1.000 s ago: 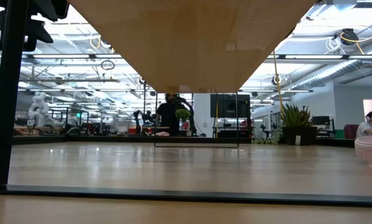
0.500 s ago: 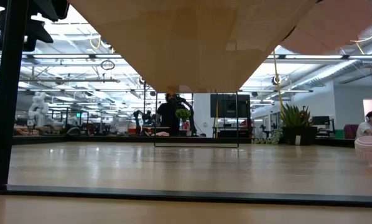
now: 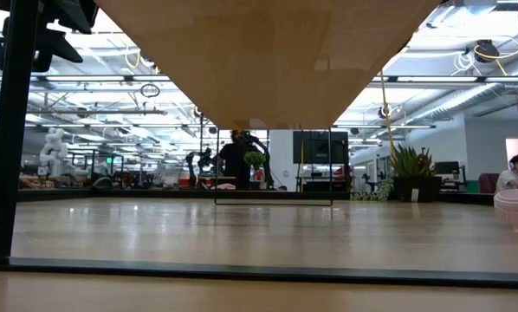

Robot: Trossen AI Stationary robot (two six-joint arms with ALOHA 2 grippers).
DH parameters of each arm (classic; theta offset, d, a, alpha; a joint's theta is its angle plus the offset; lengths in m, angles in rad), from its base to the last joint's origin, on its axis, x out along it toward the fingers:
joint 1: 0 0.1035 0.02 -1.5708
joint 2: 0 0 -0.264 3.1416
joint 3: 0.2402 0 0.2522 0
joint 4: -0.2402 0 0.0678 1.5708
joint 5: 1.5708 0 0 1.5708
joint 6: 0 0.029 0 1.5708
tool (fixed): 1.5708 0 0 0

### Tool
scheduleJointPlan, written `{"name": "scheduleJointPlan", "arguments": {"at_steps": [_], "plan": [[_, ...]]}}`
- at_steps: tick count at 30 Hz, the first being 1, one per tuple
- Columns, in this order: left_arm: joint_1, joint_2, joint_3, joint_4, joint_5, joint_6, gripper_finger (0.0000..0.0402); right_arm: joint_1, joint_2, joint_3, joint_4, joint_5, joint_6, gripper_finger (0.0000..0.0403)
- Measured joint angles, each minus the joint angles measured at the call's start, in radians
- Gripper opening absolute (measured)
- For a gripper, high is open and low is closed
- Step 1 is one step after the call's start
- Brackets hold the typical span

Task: Pick and place slides into the shelf
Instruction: Put the right pink slipper on the shelf

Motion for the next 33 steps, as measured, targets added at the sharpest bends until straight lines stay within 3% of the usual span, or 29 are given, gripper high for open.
{"name": "scheduleJointPlan", "arguments": {"at_steps": [3,5,8,16,27,33], "plan": [[0.000,0.000,0.000,0.001,-0.043,-0.041,0.0161,-0.059,0.001,0.002,0.208,-0.099,-0.322,0.0000],[0.000,0.000,0.000,0.001,-0.078,-0.060,0.0161,-0.092,0.005,0.001,0.270,-0.214,-0.425,0.0000],[0.000,0.000,0.000,0.003,-0.122,-0.089,0.0161,-0.147,0.025,0.001,0.278,-0.389,-0.500,0.0000],[0.000,0.000,0.000,0.036,-0.182,-0.092,0.0161,-0.243,0.117,-0.001,0.242,-0.734,-0.647,0.0000],[0.000,0.000,0.000,0.053,-0.208,-0.094,0.0161,-0.373,0.244,-0.001,0.246,-0.918,-0.779,0.0002],[0.000,0.000,0.000,0.053,-0.213,-0.097,0.0161,-0.399,0.264,-0.095,0.338,-0.982,-0.880,0.0004]]}}
